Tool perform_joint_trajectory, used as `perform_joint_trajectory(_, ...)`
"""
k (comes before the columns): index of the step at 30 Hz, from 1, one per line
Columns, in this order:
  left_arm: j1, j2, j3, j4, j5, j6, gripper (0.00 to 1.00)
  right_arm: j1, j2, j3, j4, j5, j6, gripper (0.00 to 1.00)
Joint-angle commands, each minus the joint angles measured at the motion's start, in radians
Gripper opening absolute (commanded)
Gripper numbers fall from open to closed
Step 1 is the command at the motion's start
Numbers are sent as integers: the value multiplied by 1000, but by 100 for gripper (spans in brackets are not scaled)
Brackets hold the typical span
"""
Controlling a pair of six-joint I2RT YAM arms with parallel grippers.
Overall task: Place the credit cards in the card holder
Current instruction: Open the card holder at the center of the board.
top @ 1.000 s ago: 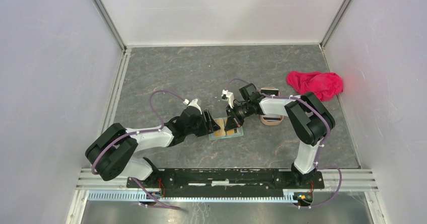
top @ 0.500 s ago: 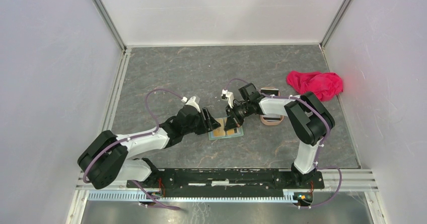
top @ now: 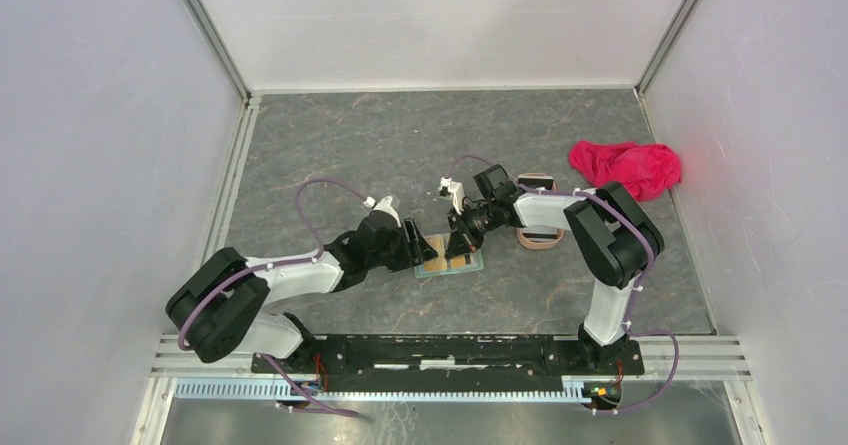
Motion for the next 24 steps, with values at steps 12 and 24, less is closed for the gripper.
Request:
perform_joint_trajectory(12,7,59,4,84,31,-31,64,-3,28,13,-32,87,-24,0)
perform_joint_trajectory(24,11,16,-23,156,59,-58,64,-2,0,20,-36,59,-49,2)
